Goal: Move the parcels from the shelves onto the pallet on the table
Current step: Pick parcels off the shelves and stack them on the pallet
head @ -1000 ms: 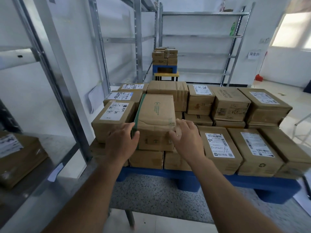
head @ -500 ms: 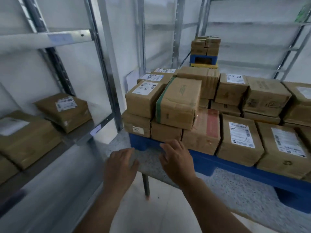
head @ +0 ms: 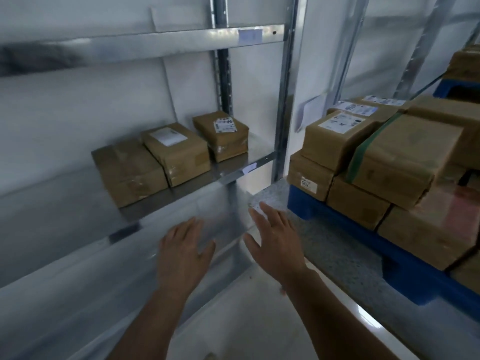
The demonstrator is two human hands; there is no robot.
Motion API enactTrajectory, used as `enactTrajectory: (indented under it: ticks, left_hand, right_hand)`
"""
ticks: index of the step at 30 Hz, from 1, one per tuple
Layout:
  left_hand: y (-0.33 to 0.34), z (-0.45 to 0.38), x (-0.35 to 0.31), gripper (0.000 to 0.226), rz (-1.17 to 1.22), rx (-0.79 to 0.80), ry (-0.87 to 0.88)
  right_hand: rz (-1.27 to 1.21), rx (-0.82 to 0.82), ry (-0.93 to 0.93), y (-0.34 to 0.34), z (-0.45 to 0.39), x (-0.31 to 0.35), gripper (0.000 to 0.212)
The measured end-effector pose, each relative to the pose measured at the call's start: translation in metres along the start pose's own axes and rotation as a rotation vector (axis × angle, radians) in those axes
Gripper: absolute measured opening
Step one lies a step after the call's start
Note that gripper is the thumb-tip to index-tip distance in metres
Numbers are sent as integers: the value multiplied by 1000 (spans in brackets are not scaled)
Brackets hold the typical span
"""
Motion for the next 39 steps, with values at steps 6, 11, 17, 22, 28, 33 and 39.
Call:
enactTrajectory:
  ticks: [6, 11, 17, 22, 28, 33, 39]
  left_hand:
    - [-10, -4, 45, 61, -24, -43, -140]
    - [-23, -15, 84, 60, -13, -88, -226]
    - [-30, -40, 133, 59, 13, -131, -305]
    - [-32, -66, 170, 56, -12, -168, -320]
    - [-29, -97, 209, 57, -1, -115, -380]
    - [-26, -122, 237, 59, -13, -82, -391]
    - [-26, -150, 248, 61, -3, -95, -473]
  right_hand:
    - [-19, -36, -90, 25, -36, 33, 53]
    - [-34, -2, -170, 48, -70, 66, 58]
    - [-92, 122, -235, 70, -117, 103, 53]
    - [-106, 187, -212, 96, -158, 127, 51]
    - [-149, 230, -159, 133, -204, 141, 46]
    - [-107, 262, -55, 149, -241, 147, 52]
    - [-161, 288, 19, 156, -276, 162, 54]
Point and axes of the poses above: each hand's wrist, its own z-axis away from the middle knuckle, its own y-axis out of the palm, x = y × z, the point moved 1 cm from there along -z, towards the middle knuckle, and after that the axes turned 4 degrees about -x, right-handed, at the moved point
